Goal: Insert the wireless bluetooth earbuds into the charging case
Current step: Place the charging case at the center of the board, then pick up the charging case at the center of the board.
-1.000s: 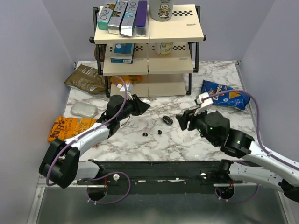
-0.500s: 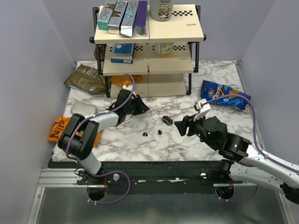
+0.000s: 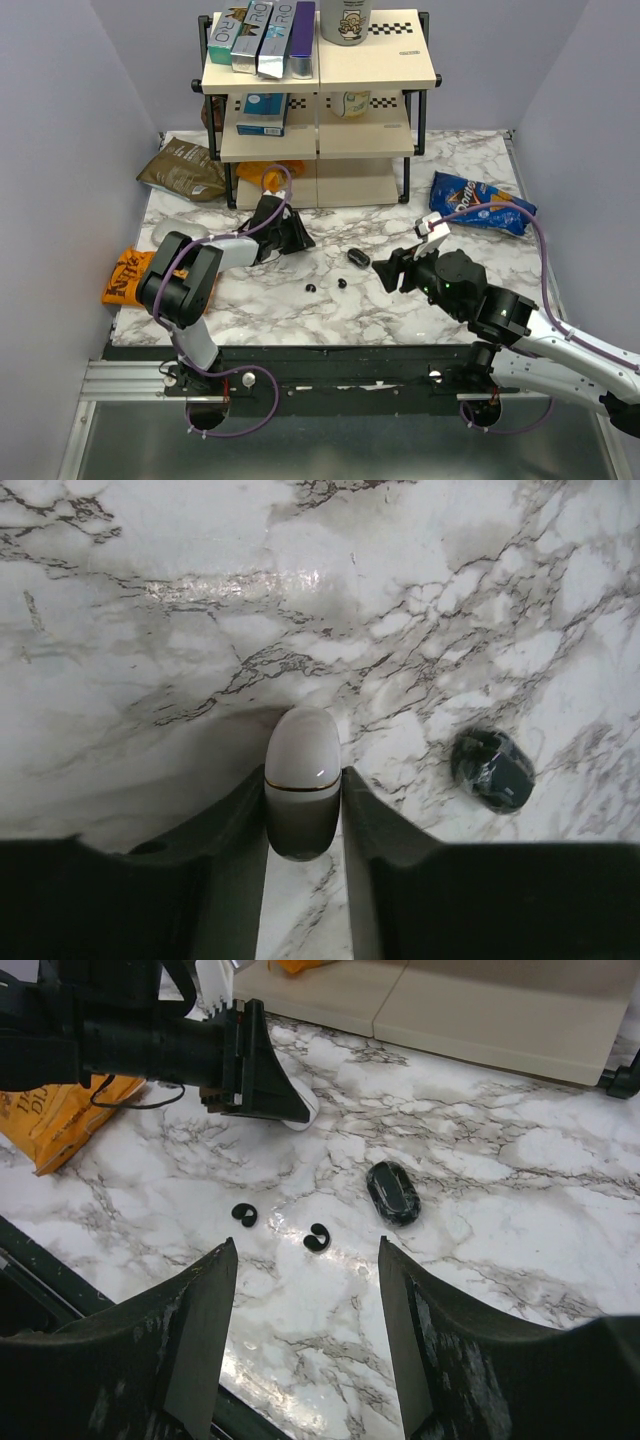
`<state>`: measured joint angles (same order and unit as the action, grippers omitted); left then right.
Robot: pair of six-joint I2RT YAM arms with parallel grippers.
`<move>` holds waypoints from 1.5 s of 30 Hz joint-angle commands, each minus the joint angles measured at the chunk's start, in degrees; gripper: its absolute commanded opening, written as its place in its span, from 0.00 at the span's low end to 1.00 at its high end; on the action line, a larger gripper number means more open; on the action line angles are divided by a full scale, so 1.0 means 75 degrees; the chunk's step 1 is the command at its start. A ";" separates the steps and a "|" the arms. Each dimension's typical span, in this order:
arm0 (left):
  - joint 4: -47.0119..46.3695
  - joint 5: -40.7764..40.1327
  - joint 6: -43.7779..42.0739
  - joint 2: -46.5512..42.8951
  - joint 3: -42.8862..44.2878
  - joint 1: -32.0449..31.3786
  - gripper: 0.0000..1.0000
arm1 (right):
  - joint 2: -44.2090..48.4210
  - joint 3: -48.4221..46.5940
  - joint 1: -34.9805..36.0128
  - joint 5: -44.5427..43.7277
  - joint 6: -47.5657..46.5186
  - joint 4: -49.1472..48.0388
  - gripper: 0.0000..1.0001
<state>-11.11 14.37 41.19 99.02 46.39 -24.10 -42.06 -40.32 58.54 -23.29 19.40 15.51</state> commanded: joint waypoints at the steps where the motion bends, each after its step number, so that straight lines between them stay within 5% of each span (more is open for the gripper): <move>1: 0.0473 -0.0263 -0.0242 0.0016 0.0107 0.0025 0.47 | 0.0042 -0.0062 0.0034 -0.0035 -0.0090 -0.0122 0.67; 15: 0.2441 -0.1294 -0.1015 -0.2022 -0.0279 0.0564 0.56 | -0.0134 -0.0086 0.0022 -0.0176 -0.0055 -0.0099 0.68; 22: 0.3825 -0.3086 -0.1320 -0.4082 -0.0291 0.0436 0.64 | -0.0496 0.0008 0.0022 -0.0888 0.0294 -0.0216 0.70; 23: 0.3849 -0.3216 -0.1250 -0.4271 -0.0407 0.0296 0.89 | -0.0590 0.0020 0.0022 -0.1088 0.0412 -0.0216 0.70; 24: 0.3768 -0.3078 -0.1192 -0.4459 -0.0524 0.0272 0.99 | -0.0684 0.0043 0.0011 -0.1276 0.0518 -0.0286 0.70; 34: 0.1355 -0.2173 0.0940 -0.6662 -0.2751 0.0178 0.99 | -0.1599 -0.0261 -0.0024 -0.1230 0.1292 -0.0169 0.79; 37: 0.1400 -0.2455 0.1117 -0.6758 -0.2647 -0.0067 0.99 | -0.1306 -0.0133 -0.0013 -0.1429 0.1281 -0.0158 0.79; 42: 0.3448 -0.4372 0.1130 -0.5331 -0.0716 -0.1273 0.99 | -0.0990 -0.0109 -0.0013 -0.1769 0.1164 -0.0006 0.81; 45: 0.3708 -0.3726 0.0523 -0.4171 0.0269 -0.1743 0.99 | -0.0837 -0.0214 -0.0013 -0.1828 0.0988 0.0240 0.84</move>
<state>10.55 -11.66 48.31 59.61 39.79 -33.01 -49.74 -40.23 58.50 -33.34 27.14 14.28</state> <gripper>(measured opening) 0.987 0.823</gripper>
